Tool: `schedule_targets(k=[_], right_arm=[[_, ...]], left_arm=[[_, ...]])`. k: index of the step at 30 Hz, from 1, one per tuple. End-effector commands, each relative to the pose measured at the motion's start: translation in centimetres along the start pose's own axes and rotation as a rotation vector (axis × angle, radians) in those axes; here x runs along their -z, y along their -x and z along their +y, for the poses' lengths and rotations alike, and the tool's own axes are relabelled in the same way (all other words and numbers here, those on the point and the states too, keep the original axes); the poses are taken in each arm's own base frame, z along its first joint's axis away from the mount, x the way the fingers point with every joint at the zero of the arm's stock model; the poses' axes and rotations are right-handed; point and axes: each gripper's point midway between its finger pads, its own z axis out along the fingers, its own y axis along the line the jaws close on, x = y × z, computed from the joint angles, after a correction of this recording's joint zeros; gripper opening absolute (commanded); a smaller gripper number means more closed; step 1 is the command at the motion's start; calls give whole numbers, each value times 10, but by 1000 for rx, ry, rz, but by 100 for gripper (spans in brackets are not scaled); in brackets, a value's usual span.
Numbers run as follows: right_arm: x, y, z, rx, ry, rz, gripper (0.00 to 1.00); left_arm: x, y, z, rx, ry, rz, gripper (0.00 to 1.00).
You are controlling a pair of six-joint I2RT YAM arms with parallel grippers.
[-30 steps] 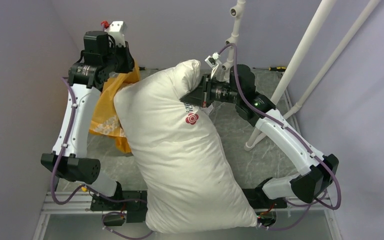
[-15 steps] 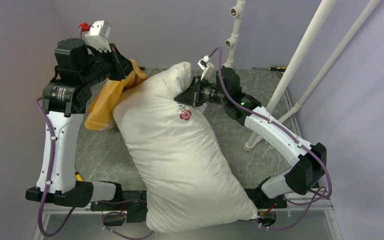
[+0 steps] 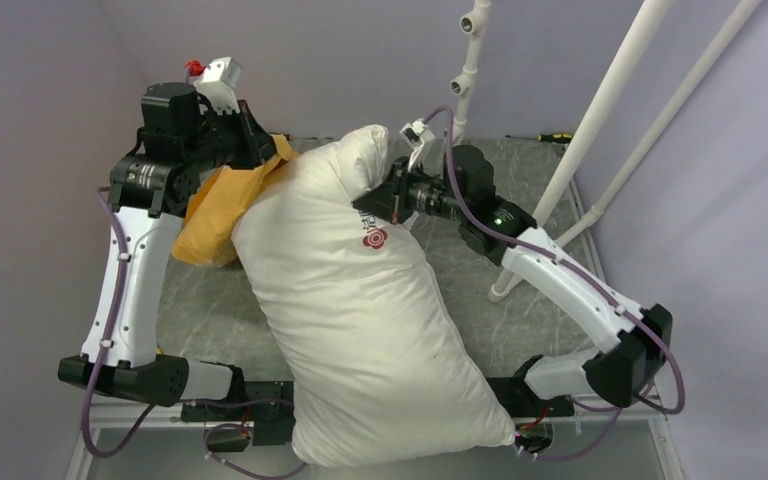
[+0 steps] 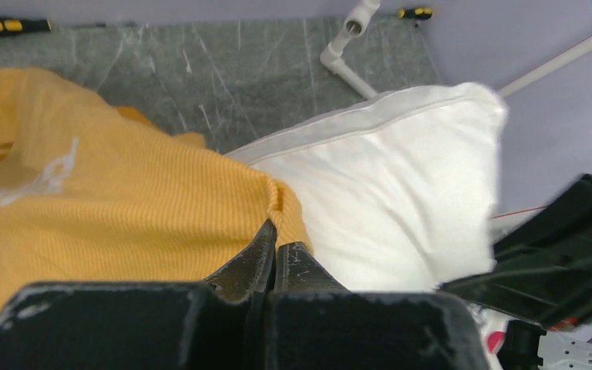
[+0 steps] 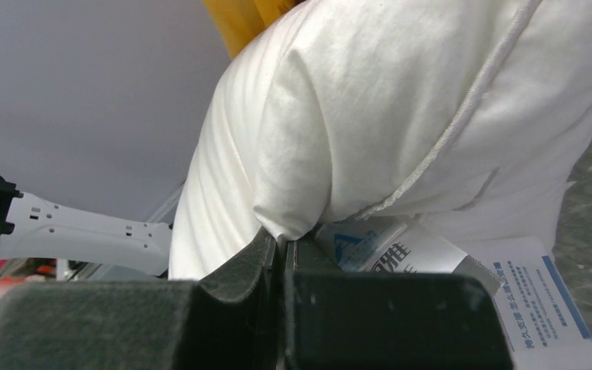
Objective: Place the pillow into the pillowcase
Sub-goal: Stuff the pillow into the pillowcase.
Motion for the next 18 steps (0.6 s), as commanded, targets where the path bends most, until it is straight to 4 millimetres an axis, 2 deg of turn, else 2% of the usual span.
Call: schedule_targets(k=[1,4,8,12,18], right_arm=[[37,16,50,134,81,-97,0],[54,24,58,197,82,-144,0],[65,31,62,249,72,-161,0],[59,30,67,253,120,-167,0],[29,27,66,240,182,-137,0]], left_arm=[[-4,-19,7,16,26,66,0],[0,-32,22,-9,95,110,0],[8,-43,16,-38,58,159,0],[16,-38,-12,-13,-73,135,0],[32,-24,-65,61,-330,120,0]])
